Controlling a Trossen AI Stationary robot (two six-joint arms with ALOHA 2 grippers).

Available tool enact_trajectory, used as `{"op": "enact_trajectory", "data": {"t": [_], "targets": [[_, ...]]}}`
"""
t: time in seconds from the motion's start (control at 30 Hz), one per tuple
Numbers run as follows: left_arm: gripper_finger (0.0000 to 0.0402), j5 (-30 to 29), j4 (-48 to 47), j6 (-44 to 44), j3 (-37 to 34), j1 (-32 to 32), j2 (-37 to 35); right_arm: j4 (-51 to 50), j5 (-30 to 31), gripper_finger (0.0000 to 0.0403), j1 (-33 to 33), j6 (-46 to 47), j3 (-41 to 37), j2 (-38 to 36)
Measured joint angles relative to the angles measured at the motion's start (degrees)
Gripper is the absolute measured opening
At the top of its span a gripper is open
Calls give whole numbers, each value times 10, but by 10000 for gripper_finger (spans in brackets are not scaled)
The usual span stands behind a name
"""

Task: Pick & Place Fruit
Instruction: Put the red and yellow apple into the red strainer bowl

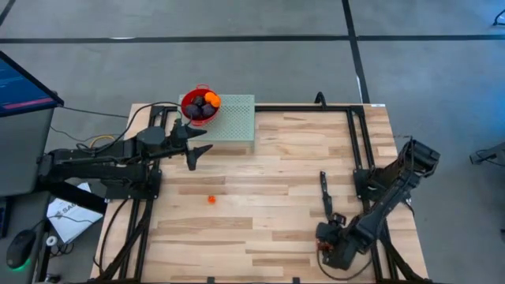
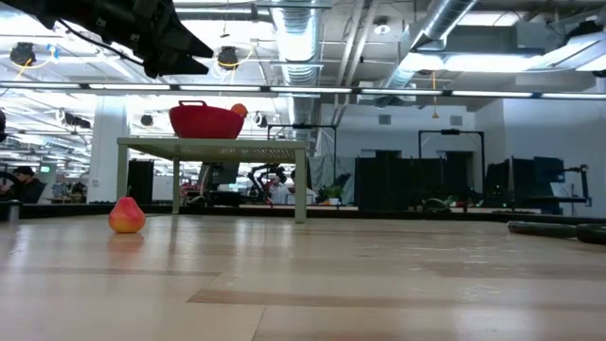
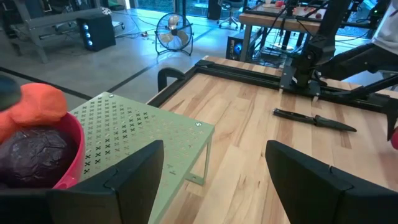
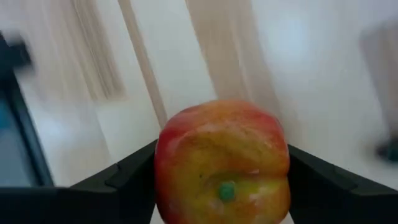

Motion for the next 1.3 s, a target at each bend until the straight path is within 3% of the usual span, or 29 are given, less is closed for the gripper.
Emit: {"op": "enact_trajectory", "data": {"t": [0.2, 0.37, 0.47, 0.63, 0.77, 0.97, 1.3], "targets": [[278, 3, 1, 0, 0, 0, 0, 3, 19, 266, -120, -169, 44, -24], [278, 73, 35, 22, 0, -15, 19, 73, 45, 266, -267, -394, 53, -27], [278, 110, 72, 65, 0, -59, 50, 144, 12, 266, -345, -536, 53, -27], [278, 85, 120, 128, 0, -156, 125, 217, -4, 266, -433, -679, 53, -34], [278, 70, 199, 129, 0, -198, 194, 295, -35, 266, -480, -738, 53, -33], [278, 64, 320, 140, 0, -188, 271, 327, -96, 266, -504, -769, 53, -33], [324, 75, 335, 342, 60, -185, 340, 328, -183, 265, -526, -777, 53, -33]]}}
